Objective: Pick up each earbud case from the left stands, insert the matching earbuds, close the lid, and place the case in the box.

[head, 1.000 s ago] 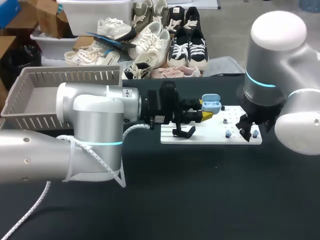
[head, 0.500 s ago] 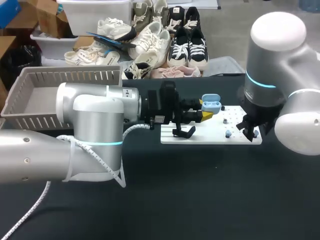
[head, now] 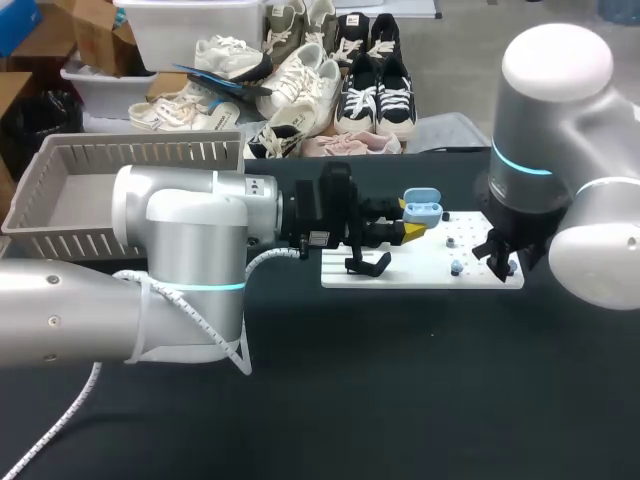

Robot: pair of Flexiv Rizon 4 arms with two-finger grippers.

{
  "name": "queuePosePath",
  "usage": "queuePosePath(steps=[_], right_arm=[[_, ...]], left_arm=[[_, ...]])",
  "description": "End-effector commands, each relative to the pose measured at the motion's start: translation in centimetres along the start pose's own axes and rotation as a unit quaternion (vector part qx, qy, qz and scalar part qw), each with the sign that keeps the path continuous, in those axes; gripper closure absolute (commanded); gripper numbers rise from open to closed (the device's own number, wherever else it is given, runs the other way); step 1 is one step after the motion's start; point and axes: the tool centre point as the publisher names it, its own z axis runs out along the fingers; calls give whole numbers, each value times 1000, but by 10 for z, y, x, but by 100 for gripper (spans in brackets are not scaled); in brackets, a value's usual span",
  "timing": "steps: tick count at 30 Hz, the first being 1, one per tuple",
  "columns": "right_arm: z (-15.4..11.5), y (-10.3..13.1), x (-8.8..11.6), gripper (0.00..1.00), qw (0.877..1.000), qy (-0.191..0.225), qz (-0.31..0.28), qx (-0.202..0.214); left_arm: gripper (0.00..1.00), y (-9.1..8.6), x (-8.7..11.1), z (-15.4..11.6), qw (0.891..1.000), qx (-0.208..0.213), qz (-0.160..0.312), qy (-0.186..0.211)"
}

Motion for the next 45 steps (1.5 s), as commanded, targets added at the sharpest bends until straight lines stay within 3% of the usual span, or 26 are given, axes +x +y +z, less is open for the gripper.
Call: queuePosePath(steps=[1, 27, 33, 41, 45], right_arm=[[3, 1, -1, 59, 1000, 1, 2, 1], [3, 1, -4, 76, 1000, 6, 9, -1], [4, 1, -4, 82, 1000, 8, 10, -2], [1, 0, -3, 100, 1000, 12, 11, 0], [-4, 1, -1, 100, 1000, 13, 13, 2]], left_arm=[[100, -1, 1, 0, 1000, -2, 0, -1], [100, -1, 1, 0, 1000, -2, 0, -1], [100, -1, 1, 0, 1000, -2, 0, -1], [100, -1, 1, 0, 1000, -2, 0, -1], [100, -1, 1, 0, 1000, -2, 0, -1]])
